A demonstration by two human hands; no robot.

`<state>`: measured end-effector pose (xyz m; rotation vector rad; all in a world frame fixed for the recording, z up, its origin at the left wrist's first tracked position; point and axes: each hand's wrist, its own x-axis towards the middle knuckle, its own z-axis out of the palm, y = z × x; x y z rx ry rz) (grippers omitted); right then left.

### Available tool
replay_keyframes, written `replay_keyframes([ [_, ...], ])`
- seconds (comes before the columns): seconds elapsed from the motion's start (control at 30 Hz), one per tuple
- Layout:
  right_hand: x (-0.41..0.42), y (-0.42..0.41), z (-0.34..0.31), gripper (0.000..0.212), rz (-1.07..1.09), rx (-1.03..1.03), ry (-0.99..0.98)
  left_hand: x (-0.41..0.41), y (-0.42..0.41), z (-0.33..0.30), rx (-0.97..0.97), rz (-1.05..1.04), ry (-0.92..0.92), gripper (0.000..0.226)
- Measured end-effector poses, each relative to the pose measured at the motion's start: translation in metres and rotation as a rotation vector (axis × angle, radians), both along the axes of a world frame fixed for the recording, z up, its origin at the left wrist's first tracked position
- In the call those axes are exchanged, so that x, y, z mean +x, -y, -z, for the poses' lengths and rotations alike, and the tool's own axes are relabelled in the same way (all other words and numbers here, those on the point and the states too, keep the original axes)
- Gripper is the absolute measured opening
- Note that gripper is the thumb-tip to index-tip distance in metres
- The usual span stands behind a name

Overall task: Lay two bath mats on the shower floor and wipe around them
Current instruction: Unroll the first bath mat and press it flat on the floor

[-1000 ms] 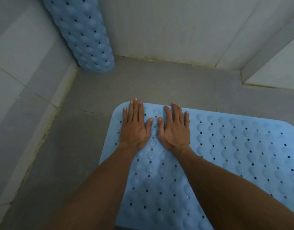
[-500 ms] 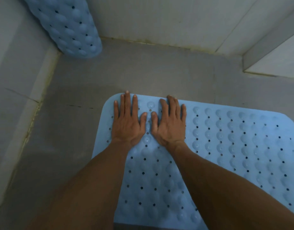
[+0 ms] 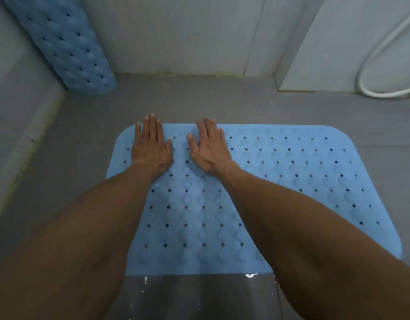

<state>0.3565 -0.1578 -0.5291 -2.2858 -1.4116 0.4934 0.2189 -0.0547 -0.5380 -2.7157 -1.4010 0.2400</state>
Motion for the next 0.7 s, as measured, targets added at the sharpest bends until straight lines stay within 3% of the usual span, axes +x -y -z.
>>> replay_keyframes([
  [0.37,0.118,0.120,-0.008,0.066,0.153,-0.084,0.225,0.138,0.109,-0.026,-0.217,0.121,0.296,0.071],
  [0.7,0.175,0.131,0.033,0.061,0.208,0.099,0.313,0.204,0.137,0.016,-0.118,0.144,0.406,0.073],
])
